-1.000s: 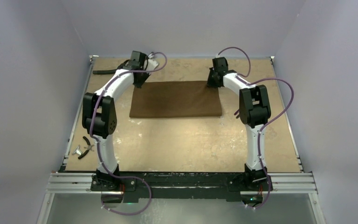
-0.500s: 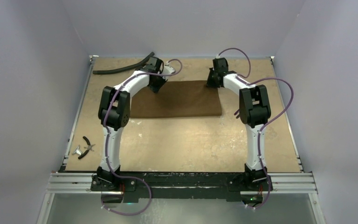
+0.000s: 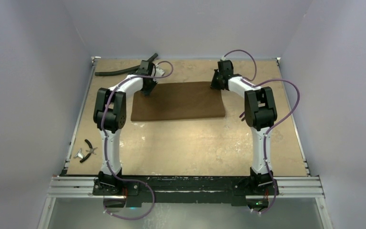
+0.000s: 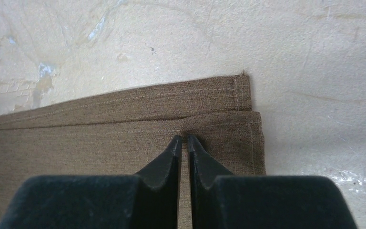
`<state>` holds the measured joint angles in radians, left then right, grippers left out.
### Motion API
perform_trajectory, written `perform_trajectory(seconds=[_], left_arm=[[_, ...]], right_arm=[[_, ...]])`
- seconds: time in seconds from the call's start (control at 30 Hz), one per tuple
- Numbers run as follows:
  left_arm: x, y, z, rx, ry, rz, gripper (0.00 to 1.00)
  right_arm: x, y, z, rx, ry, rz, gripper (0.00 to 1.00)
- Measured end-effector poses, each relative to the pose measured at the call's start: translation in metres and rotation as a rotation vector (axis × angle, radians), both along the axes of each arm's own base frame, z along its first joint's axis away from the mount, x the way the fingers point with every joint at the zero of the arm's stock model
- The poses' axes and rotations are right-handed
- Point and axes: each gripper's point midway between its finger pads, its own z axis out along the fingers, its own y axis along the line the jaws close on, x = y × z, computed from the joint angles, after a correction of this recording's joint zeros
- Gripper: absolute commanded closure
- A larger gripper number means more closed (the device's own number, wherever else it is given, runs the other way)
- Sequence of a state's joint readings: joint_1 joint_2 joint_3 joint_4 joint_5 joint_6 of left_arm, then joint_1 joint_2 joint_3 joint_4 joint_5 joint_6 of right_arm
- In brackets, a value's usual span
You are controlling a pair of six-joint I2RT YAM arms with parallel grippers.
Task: Fold the napkin into a case and place the utensils inside
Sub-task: Smooth out the rectangle-folded napkin at the center of the board.
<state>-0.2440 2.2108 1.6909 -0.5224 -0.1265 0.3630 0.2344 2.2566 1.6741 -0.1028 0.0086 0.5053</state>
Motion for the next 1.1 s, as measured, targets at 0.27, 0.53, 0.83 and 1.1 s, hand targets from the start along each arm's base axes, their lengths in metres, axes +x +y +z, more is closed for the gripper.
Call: perform_trajectory(seconds=[0.27, 0.53, 0.83, 1.1], left_arm=[[-0.007, 0.045, 0.008, 0.001, -0.013, 0.108, 0.73], [-0.004, 0.003, 0.059, -0.212, -0.037, 0.051, 0.89], [-0.064, -0.074, 0.082, -0.505, 0.132, -0.132, 0.98], [-0.151, -0.129, 0.016, -0.565, 0.489, -0.195, 1.0]], right_arm=[[0.002, 0.004, 0.002, 0.019, -0.01, 0.012, 0.58], [-0.023, 0.011, 0.037, 0.074, -0.037, 0.082, 0.49], [-0.117, 0.044, 0.1, 0.307, -0.064, 0.327, 1.0], [-0.191, 0.047, -0.003, 0.387, 0.269, 0.318, 1.0]])
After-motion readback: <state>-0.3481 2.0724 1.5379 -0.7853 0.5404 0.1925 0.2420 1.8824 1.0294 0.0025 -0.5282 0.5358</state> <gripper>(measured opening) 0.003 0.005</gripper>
